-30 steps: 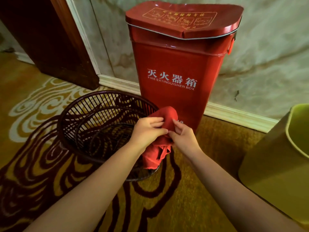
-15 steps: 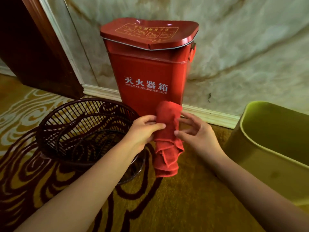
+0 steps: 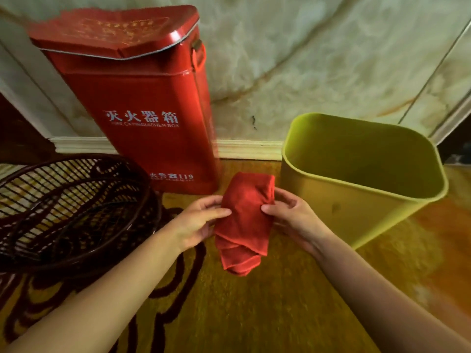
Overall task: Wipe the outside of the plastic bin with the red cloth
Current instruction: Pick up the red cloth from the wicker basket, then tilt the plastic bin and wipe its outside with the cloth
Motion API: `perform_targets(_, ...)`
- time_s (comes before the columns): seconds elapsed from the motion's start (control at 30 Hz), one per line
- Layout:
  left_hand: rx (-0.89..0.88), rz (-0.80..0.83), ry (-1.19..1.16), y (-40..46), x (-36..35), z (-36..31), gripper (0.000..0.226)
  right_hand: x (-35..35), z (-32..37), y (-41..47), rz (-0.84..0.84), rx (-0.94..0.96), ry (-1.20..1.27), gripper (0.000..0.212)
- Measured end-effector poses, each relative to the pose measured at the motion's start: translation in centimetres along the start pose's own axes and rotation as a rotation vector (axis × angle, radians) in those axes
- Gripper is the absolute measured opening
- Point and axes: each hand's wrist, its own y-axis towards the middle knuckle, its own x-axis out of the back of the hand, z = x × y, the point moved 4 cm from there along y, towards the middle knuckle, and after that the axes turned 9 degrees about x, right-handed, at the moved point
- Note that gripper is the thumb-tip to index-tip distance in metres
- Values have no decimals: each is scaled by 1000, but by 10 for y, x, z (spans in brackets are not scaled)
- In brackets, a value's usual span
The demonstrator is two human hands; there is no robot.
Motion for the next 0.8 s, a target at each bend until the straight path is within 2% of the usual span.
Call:
perform_targets(0.13,102,-52,-69,13,-11,25,22,18,-7,-15,-174,89,-69,44)
perform_targets(0.2,135,-72,-8,14,-20,34,20,25,-10,-25,-255,96,-103,37)
perform_targets(0.23,94,-116,75,14,-23,33,21,30,-12,-30,-298,86,-104,35)
perform_targets(0.27,-22,-200,196,11,-25,24,24,37,-13,-36,-340,71,-97,33)
perform_targets(0.33,-478,-357,506,1,-45,-21,35,56,-13,-49,-427,52,-81,31)
perform_targets(0.4,-925,-284,894,-5,-93,-72,45,75,-13,-62,-507,41,-69,29)
perform_targets(0.43,-1008,-204,1101,1,-121,-89,51,84,-13,-68,-545,33,-58,28)
perform_targets(0.5,-902,-88,1447,26,-165,-106,55,100,-14,-81,-606,27,-31,27)
perform_targets(0.57,-742,-81,1633,51,-183,-105,39,113,-17,-92,-647,37,11,25)
perform_targets(0.63,-722,-60,1620,60,-185,-101,24,122,-20,-100,-685,36,44,24)
perform_targets(0.73,-674,25,1487,62,-181,-98,20,129,-25,-108,-736,29,56,24)
perform_targets(0.8,-653,11,1396,62,-180,-105,20,131,-24,-111,-785,51,13,25)
